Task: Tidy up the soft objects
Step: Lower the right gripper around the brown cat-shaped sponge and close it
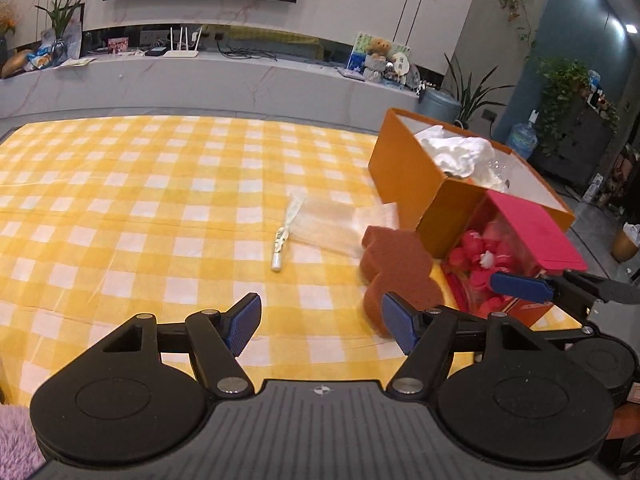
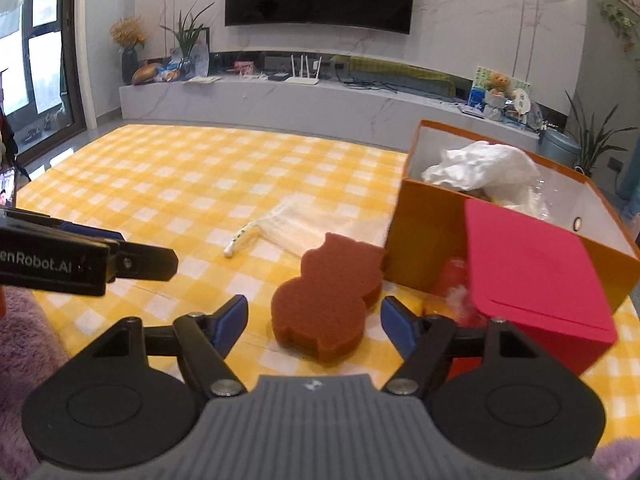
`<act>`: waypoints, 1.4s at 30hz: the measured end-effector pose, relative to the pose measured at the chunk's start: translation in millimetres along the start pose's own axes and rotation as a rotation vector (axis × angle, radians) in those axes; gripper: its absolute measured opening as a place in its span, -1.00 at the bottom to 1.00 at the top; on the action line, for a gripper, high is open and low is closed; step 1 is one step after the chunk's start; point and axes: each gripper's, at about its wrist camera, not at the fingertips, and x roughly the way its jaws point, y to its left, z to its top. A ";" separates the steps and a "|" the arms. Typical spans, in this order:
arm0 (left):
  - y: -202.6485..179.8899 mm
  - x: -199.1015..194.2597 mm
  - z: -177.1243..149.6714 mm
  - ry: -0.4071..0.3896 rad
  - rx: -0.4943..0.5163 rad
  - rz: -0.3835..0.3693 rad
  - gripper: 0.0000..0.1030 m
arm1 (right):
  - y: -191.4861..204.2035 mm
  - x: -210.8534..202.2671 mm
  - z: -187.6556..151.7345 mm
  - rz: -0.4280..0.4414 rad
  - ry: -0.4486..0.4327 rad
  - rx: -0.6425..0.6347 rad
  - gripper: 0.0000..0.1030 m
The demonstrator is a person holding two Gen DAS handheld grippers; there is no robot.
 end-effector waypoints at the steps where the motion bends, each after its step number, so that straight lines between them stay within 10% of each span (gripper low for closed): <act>1: 0.7 1.7 -0.5 0.001 -0.002 -0.001 0.57 | 1.4 4.8 1.6 0.000 0.007 -0.005 0.41; 24: 9.8 28.1 0.1 0.052 -0.093 -0.019 0.49 | 9.7 89.0 5.7 -0.097 0.166 0.014 0.62; 31: 7.7 28.7 0.0 0.065 -0.082 -0.028 0.46 | 3.7 92.8 4.1 -0.070 0.168 0.066 0.38; 38: 0.4 34.3 17.8 0.083 0.031 -0.005 0.30 | 4.5 82.8 8.7 -0.066 0.146 0.033 0.32; 42: 2.5 58.9 43.4 0.105 0.156 0.044 -0.20 | 1.5 82.1 11.4 -0.060 0.149 0.053 0.33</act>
